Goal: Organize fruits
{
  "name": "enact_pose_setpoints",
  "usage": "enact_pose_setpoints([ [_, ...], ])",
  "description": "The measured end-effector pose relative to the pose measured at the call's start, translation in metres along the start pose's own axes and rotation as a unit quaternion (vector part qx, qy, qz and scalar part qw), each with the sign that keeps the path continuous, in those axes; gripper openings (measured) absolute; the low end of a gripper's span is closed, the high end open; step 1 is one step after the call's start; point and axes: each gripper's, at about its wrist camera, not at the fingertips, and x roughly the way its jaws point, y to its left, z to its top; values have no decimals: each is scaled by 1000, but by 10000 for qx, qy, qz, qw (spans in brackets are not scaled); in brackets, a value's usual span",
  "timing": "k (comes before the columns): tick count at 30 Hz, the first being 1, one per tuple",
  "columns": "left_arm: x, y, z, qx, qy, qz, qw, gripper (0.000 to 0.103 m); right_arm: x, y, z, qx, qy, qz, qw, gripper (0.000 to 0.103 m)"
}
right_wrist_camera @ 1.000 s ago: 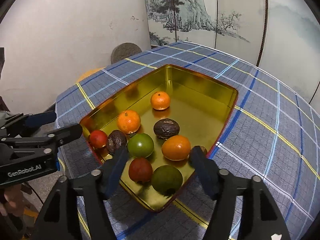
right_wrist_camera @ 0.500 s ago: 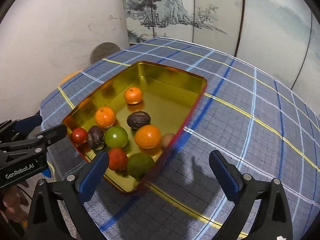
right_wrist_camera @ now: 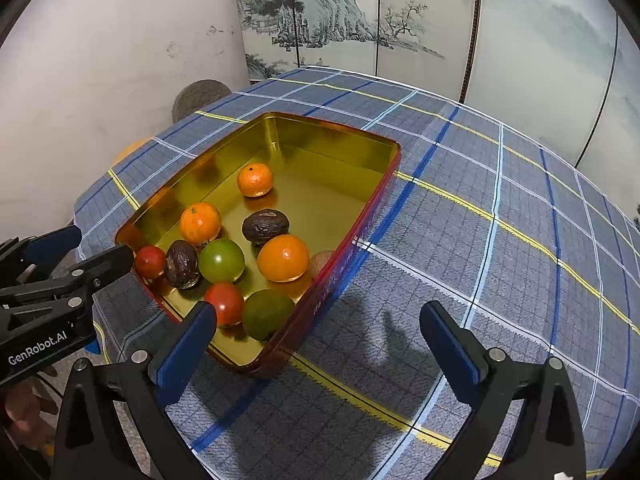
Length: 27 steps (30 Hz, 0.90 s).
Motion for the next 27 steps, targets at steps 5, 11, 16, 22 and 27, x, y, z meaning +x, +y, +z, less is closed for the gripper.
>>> enact_pose_setpoints([
  [5, 0, -2, 0, 19, 7, -13, 10000, 73, -1, 0, -2, 18, 15, -6, 10000, 101],
  [11, 0, -3, -1, 31, 5, -13, 10000, 73, 0, 1, -4, 8, 33, 9, 10000, 101],
  [16, 0, -4, -1, 47, -4, -11, 10000, 73, 0, 1, -4, 14, 31, 1, 10000, 101],
  [22, 0, -7, 0, 87, -18, -16, 10000, 73, 0, 1, -4, 12, 42, 17, 10000, 101],
  [27, 0, -9, 1, 113, -35, -7, 9999, 73, 1, 1, -6, -17, 60, 0, 10000, 101],
])
